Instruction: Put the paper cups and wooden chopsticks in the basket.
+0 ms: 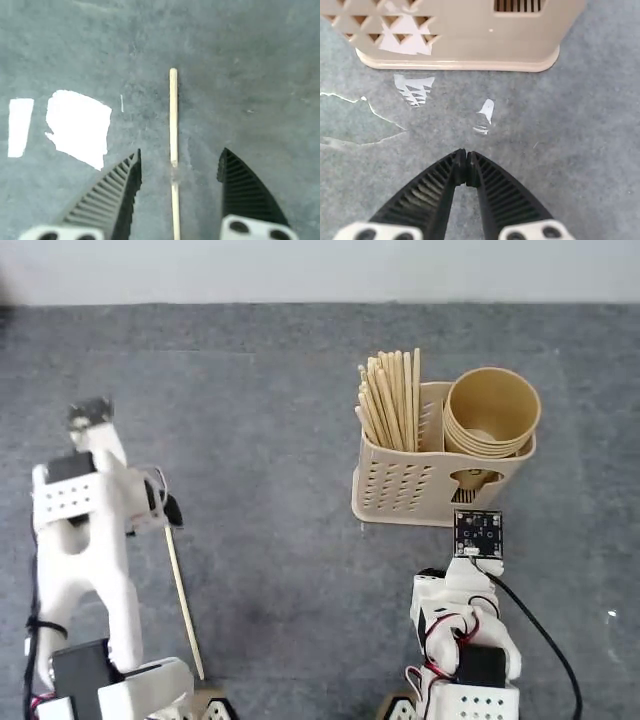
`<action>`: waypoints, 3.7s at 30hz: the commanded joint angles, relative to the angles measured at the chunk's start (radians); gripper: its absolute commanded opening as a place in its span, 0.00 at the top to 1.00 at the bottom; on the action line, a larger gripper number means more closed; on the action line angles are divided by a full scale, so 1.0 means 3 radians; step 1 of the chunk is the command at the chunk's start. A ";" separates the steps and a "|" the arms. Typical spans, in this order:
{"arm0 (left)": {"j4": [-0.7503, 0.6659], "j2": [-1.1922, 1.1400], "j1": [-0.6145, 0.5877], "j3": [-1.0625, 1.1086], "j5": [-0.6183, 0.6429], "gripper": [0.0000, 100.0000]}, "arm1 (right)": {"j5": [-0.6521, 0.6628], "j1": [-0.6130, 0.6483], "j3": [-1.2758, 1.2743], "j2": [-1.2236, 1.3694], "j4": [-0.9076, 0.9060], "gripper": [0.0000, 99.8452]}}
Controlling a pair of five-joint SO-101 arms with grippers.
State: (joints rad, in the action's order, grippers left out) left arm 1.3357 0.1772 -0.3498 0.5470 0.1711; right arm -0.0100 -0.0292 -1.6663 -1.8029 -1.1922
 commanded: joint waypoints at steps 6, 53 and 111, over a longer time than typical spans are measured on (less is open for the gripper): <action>-0.0895 0.0148 -0.0010 0.0770 -0.0031 0.76 | -0.0020 -0.0043 -0.0056 -0.0038 0.0033 0.99; -0.0113 0.0292 0.1192 -0.1501 0.1478 0.99 | -0.0020 -0.0043 -0.0056 -0.0038 0.0033 0.99; -0.2332 0.0537 0.2583 -0.1593 0.1202 0.82 | -0.0020 -0.0043 -0.0056 -0.0038 0.0049 0.99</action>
State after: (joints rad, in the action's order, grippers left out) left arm 0.6038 0.2493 0.4388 0.0744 0.5455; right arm -0.0100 -0.0292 -1.6663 -1.8029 -1.1922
